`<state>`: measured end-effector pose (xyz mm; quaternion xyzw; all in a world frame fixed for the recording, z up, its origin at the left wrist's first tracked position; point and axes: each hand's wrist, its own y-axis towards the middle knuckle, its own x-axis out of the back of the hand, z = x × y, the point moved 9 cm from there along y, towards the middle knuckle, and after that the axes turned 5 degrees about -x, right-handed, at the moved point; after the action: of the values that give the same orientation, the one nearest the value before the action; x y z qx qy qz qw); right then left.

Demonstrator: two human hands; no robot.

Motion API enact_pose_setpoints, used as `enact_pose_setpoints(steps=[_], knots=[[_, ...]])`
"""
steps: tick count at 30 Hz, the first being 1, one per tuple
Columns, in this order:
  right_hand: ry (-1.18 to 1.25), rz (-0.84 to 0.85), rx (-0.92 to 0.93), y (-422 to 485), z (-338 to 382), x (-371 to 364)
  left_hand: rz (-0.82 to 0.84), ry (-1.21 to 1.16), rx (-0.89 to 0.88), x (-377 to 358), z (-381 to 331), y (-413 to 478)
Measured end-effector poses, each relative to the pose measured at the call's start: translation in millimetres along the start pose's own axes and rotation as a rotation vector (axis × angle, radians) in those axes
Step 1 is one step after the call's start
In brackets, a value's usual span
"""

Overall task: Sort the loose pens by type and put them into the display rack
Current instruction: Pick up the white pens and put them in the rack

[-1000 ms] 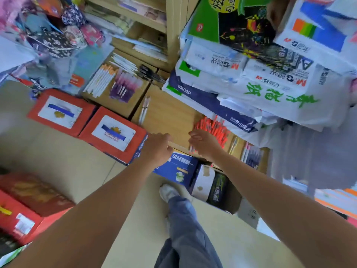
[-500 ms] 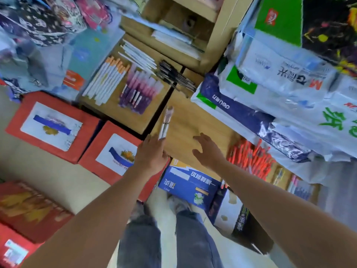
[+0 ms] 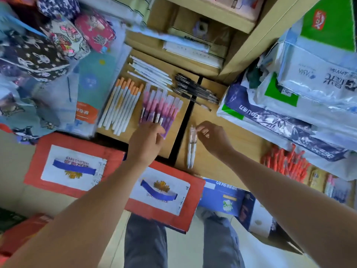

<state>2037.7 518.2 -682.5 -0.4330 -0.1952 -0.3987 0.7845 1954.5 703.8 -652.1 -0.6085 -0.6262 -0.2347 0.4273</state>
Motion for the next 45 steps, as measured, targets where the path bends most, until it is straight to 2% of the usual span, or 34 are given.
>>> enact_pose_setpoints(steps=[8, 15, 21, 34, 37, 45], knots=[[-0.021, -0.123, 0.066, 82, 120, -4, -0.026, 0.040, 0.086, 67, 82, 82], [-0.190, -0.212, 0.142, 153, 171, -14, -0.014, 0.082, 0.019, 75, 114, 137], [-0.422, -0.090, 0.121, 191, 177, -33, -0.042, 0.068, -0.037, 68, 124, 163], [-0.347, -0.007, 0.073, 200, 175, -37, -0.023, 0.053, -0.039, 62, 128, 171], [-0.401, 0.017, 0.058, 202, 173, -39, -0.021, 0.060, -0.040, 63, 127, 171], [-0.344, -0.005, 0.066, 200, 174, -37, -0.033, 0.087, -0.066, 68, 119, 172]])
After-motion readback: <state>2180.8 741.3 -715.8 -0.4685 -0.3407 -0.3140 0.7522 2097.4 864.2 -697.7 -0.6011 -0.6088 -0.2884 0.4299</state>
